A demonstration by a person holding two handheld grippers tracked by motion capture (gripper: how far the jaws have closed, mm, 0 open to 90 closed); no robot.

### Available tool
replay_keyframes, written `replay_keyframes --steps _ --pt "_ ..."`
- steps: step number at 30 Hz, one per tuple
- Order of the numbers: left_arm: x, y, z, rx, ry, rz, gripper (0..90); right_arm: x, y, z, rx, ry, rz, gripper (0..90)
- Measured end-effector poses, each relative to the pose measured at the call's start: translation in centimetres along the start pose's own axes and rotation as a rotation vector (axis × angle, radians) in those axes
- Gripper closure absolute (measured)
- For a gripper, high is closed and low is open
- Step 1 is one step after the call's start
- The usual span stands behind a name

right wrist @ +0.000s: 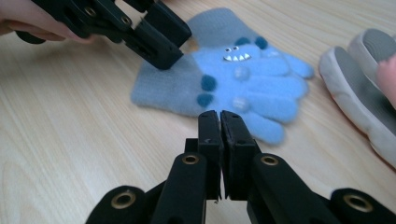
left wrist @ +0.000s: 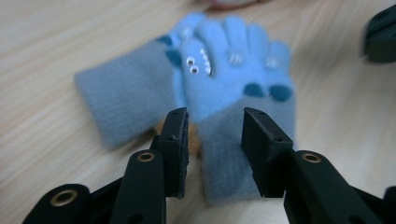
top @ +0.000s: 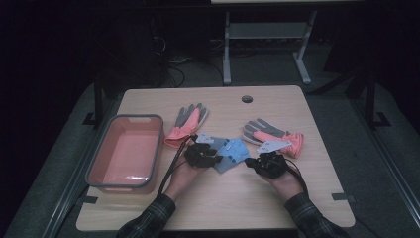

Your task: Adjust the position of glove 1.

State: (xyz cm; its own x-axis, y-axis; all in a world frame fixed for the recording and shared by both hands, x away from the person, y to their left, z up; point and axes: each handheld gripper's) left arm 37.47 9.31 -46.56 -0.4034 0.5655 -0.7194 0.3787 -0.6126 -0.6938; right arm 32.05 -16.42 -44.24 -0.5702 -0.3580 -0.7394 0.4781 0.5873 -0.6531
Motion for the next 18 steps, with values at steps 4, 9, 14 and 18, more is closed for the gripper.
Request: replay_keyframes --steps 4,9,14,18 --pt "0.1 0.3 -0.3 0.012 -0.023 -0.01 57.5 0.4 -0.6 0.3 0.002 0.007 0.001 86.3" --pt "-0.2 0.4 -0.3 0.063 -0.024 -0.017 79.4 0.7 -1.0 0.3 0.004 0.016 0.005 86.1" --pt "-0.6 -0.1 0.1 0.026 0.029 -0.02 82.2 0.6 -0.9 0.1 -0.01 0.012 0.001 86.1" --pt "-1.7 -2.0 0.6 -0.085 0.146 0.013 82.3 0.6 -0.6 -0.1 -0.024 0.003 -0.01 86.1"
Point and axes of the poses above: each handheld gripper's, and its own axes: y roughly forward along the jaws, x roughly out of its underside, z roughly to its right, and after that the axes turned 6 degrees about y, right-handed
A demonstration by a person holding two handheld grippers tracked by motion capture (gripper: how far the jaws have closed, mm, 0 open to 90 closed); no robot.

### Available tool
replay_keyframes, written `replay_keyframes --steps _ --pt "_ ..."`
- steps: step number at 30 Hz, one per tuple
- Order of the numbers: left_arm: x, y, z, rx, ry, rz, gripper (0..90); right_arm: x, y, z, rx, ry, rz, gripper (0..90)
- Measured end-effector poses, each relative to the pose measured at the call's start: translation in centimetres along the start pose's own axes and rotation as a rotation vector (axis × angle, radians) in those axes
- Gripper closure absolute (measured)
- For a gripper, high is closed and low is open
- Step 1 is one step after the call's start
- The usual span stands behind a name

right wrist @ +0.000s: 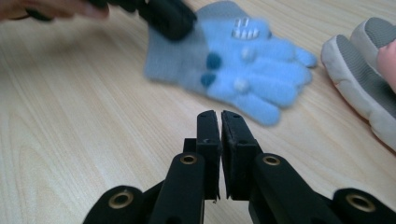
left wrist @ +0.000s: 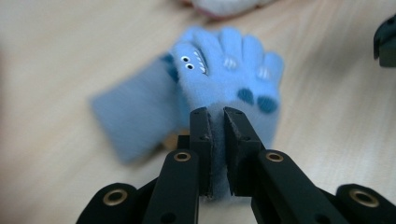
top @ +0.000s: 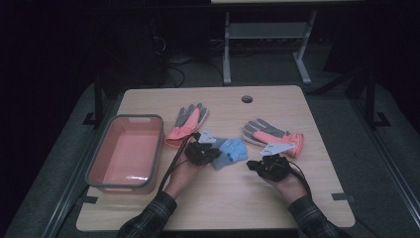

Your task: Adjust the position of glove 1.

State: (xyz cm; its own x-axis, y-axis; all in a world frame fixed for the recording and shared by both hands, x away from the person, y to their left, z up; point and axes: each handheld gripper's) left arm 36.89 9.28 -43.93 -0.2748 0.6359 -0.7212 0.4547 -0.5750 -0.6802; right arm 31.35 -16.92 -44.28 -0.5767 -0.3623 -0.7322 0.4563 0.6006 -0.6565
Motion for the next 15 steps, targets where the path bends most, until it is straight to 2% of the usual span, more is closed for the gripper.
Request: replay_keyframes --steps 1,2,3,5,10,11,12,13,15 --pt "0.0 0.0 0.0 0.0 0.0 0.0 82.3 0.0 0.0 0.0 0.0 0.0 0.0 86.1" --pt "-0.3 -0.7 0.0 -0.031 0.025 0.013 82.3 0.1 0.0 0.0 -0.001 -0.004 -0.002 86.1" --pt "-0.3 -0.7 0.0 -0.031 0.025 0.013 82.3 0.1 0.0 0.0 -0.001 -0.004 -0.002 86.1" --pt "-0.4 -1.1 0.2 -0.046 0.052 0.015 82.2 0.1 -0.1 0.0 0.0 -0.003 -0.002 86.2" --pt "-0.6 -1.5 1.7 -0.01 0.107 0.037 82.1 0.2 -0.3 0.1 -0.007 0.003 0.004 86.1" --pt "-0.7 -1.4 2.2 -0.011 0.128 0.035 82.0 0.1 -0.4 0.0 -0.011 0.006 0.004 86.1" --pt "-0.8 -1.3 3.1 -0.004 0.169 0.034 82.0 0.1 -0.4 -0.1 -0.012 0.006 0.005 86.1" --pt "-0.8 -1.3 3.1 -0.004 0.169 0.034 82.0 0.1 -0.4 -0.1 -0.012 0.006 0.005 86.1" --pt "-0.9 -1.1 4.2 0.019 0.194 0.034 82.0 0.3 -0.5 -0.2 -0.023 0.007 -0.004 86.1"
Point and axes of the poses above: each handheld gripper's, and its own axes: y roughly forward along the jaws, x roughly out of its underside, z roughly to its right, and after that the axes turned 6 degrees about y, right-handed
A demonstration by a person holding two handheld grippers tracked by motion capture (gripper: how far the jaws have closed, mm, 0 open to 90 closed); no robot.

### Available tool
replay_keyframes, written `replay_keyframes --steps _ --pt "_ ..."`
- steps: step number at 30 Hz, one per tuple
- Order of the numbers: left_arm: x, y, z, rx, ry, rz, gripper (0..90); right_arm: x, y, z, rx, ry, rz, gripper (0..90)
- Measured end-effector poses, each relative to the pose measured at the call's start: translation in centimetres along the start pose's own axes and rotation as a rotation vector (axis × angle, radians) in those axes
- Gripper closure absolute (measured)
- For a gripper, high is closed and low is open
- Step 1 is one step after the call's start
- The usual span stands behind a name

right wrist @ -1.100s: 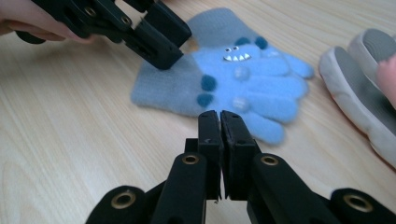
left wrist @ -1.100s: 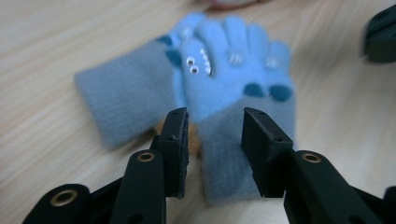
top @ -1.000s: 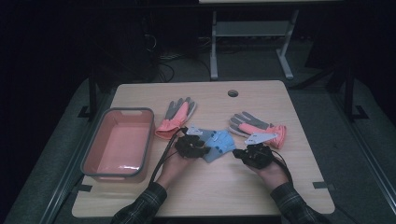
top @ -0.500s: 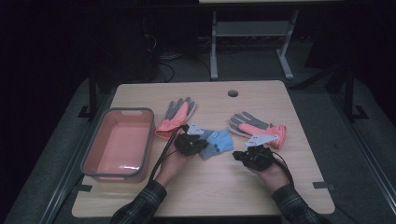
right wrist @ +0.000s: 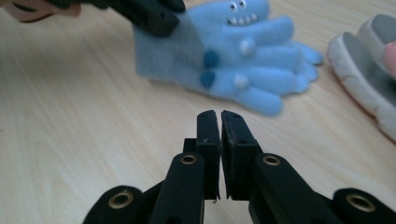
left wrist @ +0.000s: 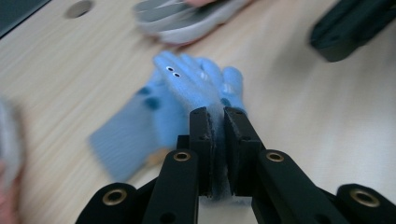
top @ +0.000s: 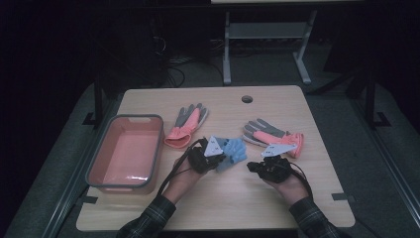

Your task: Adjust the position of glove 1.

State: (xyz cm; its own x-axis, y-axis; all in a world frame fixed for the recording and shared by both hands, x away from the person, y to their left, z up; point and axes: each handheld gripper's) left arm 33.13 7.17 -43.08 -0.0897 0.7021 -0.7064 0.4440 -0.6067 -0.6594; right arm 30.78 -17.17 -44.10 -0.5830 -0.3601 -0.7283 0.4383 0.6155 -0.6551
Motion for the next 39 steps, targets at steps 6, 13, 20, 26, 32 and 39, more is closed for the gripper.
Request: replay_keyframes --steps 6,13,20,26,32,39 --pt "-0.7 0.3 1.6 0.026 0.045 0.011 82.1 1.4 0.0 0.3 -0.008 0.027 -0.079 90.0" --pt "-0.9 -0.1 1.9 0.058 0.042 0.046 82.0 1.3 2.2 0.6 -0.034 0.05 -0.092 90.0" --pt "-0.9 -0.8 2.1 0.074 0.066 0.094 82.0 0.2 3.6 1.0 -0.044 0.071 -0.059 90.0" --pt "-0.8 -1.0 2.2 0.087 0.079 0.111 82.0 -1.0 5.2 1.0 -0.072 0.093 0.0 90.0" --pt "-0.4 0.0 2.7 0.139 0.084 0.09 81.9 -0.7 5.2 0.9 -0.051 0.075 -0.034 90.0" --pt "-1.0 1.1 4.3 0.175 0.138 0.074 81.7 0.3 2.4 2.7 0.004 0.092 -0.021 90.0"
Point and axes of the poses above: each handheld gripper's, and its own axes: y roughly forward along the jaws, x roughly out of its underside, z roughly to its right, and after that the axes turned 6 degrees about y, right-handed
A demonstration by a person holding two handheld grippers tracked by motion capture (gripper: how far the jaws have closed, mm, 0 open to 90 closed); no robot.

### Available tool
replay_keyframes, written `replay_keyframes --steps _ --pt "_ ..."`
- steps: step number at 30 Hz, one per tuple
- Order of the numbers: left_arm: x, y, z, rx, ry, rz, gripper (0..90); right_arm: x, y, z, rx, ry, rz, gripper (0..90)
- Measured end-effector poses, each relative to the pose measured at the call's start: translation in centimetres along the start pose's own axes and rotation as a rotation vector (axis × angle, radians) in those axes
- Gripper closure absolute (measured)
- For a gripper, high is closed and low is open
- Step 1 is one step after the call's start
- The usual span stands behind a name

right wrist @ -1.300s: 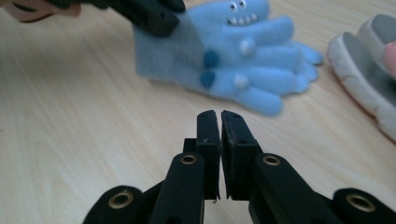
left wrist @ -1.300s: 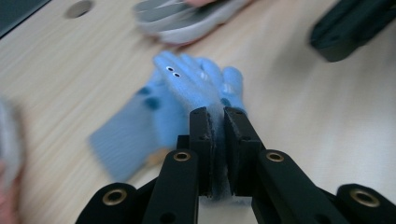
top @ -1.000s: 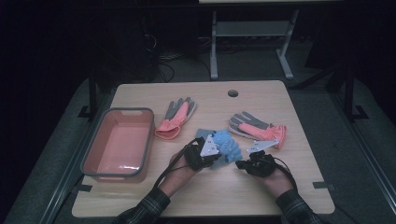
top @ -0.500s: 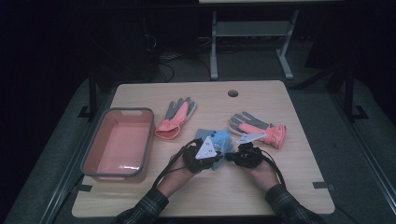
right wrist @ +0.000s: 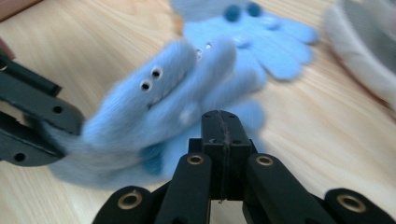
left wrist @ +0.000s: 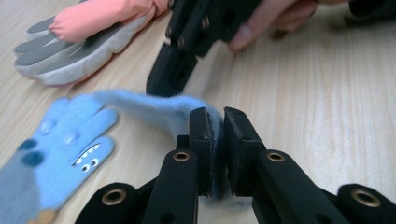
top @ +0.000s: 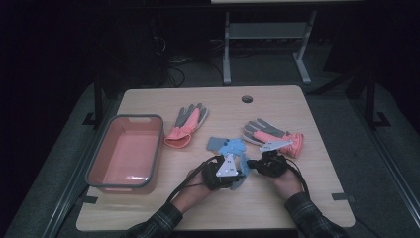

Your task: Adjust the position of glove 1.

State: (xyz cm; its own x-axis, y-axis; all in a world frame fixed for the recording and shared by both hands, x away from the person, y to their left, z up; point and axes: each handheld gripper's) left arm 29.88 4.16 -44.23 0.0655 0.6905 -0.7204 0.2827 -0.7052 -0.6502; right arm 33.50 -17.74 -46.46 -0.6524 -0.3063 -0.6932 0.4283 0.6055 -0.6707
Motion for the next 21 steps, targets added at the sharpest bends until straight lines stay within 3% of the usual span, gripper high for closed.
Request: replay_keyframes --steps 6,8,12,15,17,21 --pt "-0.4 0.5 0.7 0.005 0.03 -0.017 81.7 0.7 -1.2 0.8 0.021 0.024 -0.008 90.0" --pt "-0.4 0.4 0.6 -0.008 0.026 -0.016 81.8 1.0 -1.8 0.7 0.035 -0.002 -0.019 90.0" --pt "-0.1 -0.3 -0.4 -0.037 0.011 -0.008 81.8 1.4 -2.7 -0.3 -0.01 -0.029 -0.011 90.0" --pt "0.1 -1.1 -1.1 -0.066 -0.001 -0.001 81.8 1.5 -1.6 -1.6 -0.05 -0.051 -0.044 90.0" --pt "0.2 -1.7 -1.4 -0.074 -0.001 0.01 81.8 1.5 -0.5 -2.2 -0.049 -0.071 -0.07 90.0" --pt "0.4 -2.1 -1.5 -0.079 0.005 0.019 81.7 0.9 1.0 -2.9 -0.057 -0.084 -0.055 90.0"
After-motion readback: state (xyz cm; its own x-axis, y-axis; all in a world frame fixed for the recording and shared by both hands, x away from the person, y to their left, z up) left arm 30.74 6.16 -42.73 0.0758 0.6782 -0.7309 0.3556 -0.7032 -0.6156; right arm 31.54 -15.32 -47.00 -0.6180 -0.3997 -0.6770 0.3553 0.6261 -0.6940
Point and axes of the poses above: each handheld gripper's, and its own axes: y roughly forward along the jaws, x roughly out of its underside, z roughly to its right, and after that the axes turned 6 degrees about y, right-handed
